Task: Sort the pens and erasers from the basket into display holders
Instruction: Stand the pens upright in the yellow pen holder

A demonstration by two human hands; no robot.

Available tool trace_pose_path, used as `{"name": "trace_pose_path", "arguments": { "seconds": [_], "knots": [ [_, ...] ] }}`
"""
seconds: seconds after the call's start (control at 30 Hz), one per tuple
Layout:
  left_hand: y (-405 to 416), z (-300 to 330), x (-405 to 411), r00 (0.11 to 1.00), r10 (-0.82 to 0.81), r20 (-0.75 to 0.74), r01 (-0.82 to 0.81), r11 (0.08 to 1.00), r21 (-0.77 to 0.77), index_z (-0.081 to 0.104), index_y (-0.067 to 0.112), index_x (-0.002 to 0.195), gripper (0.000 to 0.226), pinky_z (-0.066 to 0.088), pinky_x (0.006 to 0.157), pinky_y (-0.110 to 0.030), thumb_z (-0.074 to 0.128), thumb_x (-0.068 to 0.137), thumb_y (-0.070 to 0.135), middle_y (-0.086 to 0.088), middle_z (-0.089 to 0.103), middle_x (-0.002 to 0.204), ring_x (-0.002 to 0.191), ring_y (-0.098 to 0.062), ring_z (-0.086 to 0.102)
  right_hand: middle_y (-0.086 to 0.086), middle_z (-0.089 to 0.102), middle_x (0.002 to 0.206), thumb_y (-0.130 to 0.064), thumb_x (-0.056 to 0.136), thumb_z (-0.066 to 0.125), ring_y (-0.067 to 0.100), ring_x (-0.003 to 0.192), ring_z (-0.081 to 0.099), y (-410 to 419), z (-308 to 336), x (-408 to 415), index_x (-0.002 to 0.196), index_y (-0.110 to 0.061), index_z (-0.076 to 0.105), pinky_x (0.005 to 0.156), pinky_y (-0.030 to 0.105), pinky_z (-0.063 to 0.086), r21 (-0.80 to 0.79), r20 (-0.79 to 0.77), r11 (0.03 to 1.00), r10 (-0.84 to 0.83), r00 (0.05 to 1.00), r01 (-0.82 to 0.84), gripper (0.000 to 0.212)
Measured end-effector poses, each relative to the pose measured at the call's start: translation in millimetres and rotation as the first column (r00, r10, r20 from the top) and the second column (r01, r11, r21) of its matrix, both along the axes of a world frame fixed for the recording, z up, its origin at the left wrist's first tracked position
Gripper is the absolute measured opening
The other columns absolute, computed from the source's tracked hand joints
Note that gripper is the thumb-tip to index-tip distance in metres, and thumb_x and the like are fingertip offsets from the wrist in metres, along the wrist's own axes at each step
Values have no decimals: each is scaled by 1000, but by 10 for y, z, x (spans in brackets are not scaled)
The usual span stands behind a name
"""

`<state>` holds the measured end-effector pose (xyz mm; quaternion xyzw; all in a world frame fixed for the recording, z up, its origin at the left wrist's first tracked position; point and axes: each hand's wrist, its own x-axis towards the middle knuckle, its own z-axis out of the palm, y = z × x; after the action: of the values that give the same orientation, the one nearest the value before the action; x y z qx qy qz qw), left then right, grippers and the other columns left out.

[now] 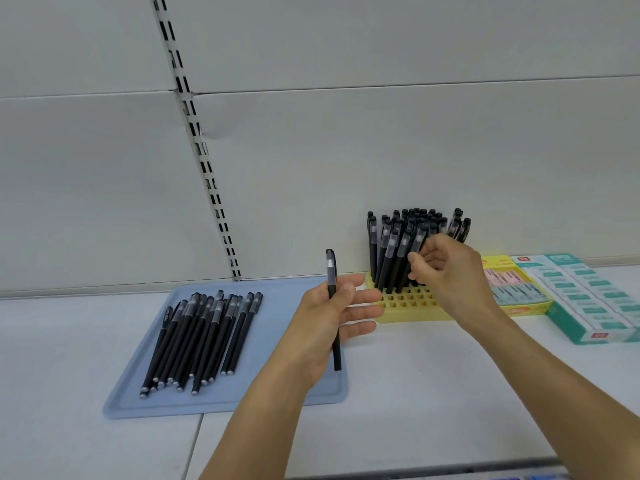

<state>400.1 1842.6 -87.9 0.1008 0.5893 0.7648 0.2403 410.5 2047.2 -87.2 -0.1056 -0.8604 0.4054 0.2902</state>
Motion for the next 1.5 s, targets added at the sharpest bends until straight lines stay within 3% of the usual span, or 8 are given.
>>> {"name": "trace_pose_path", "arguments": {
  "seconds": [0.17, 0.27, 0.37, 0.47, 0.63, 0.77, 0.93, 1.5],
  "knots": [
    [18, 11, 28, 999, -5, -37, 4, 999, -46, 60, 10, 119, 26, 58, 85, -39, 41, 104, 21, -9, 74, 105, 97, -26, 71, -4, 63, 73, -26, 87, 69, 14, 69, 64, 2, -43, -40, 87, -16, 60, 70, 43, 55, 77, 123, 996, -56, 991, 47, 14],
    [23, 26, 6, 997, -23, -77, 14, 993, -119, 61, 11, 117, 27, 58, 85, -39, 41, 105, 23, -7, 74, 105, 96, -23, 71, -5, 58, 70, -39, 84, 70, 13, 65, 54, -89, 17, 100, 88, -23, 58, 63, 39, 49, 44, 22, 992, -117, 993, 116, 21],
    [126, 39, 9, 980, -111, -166, 63, 961, -270, 63, 11, 115, 27, 58, 82, -35, 41, 104, 24, -6, 73, 104, 90, -19, 72, 0, 64, 72, -33, 85, 69, 17, 65, 55, -328, 149, 233, 79, -23, 66, 62, 34, 47, -135, -37, 976, 165, 986, -169, 12],
    [311, 68, 31, 919, -262, -294, 111, 889, -444, 63, 18, 114, 26, 56, 81, -35, 42, 103, 29, -5, 72, 101, 86, -19, 71, 6, 59, 65, -26, 87, 68, 12, 54, 49, -439, 191, 252, 73, -16, 64, 50, 25, 42, -144, 28, 934, 334, 942, -327, 18],
    [401, 30, -67, 786, -313, -533, -123, 766, -631, 59, 22, 122, 28, 46, 99, -36, 55, 97, 34, 4, 65, 118, 109, -12, 59, 3, 60, 63, -23, 92, 62, 5, 50, 51, -164, 270, 286, 82, -7, 63, 50, 23, 41, -243, -121, 956, 139, 983, -164, 18],
    [367, -211, 11, 631, -485, -605, -301, 567, -767, 48, 22, 137, 41, 40, 103, -33, 47, 100, 38, 7, 48, 140, 127, -15, 45, 4, 63, 71, -33, 93, 59, 18, 63, 59, 131, 242, 260, 85, -16, 62, 63, 42, 52, -126, -126, 992, -25, 992, 9, 18],
    [403, -338, 54, 587, -565, -580, -343, 476, -810, 46, 19, 141, 44, 41, 100, -31, 45, 101, 35, 9, 39, 146, 126, -17, 47, 4, 64, 74, -33, 94, 59, 26, 70, 62, 208, 182, 167, 86, -17, 61, 70, 46, 54, -56, -80, 998, -18, 997, 14, 19],
    [428, -288, -49, 620, -536, -573, -329, 486, -810, 57, 21, 132, 36, 44, 90, -30, 45, 101, 34, 7, 51, 134, 115, -17, 53, 6, 65, 69, -33, 94, 58, 28, 63, 63, 133, 152, -55, 73, -8, 53, 64, 44, 54, 114, 148, 993, 1, 989, -18, 34]
  ]
}}
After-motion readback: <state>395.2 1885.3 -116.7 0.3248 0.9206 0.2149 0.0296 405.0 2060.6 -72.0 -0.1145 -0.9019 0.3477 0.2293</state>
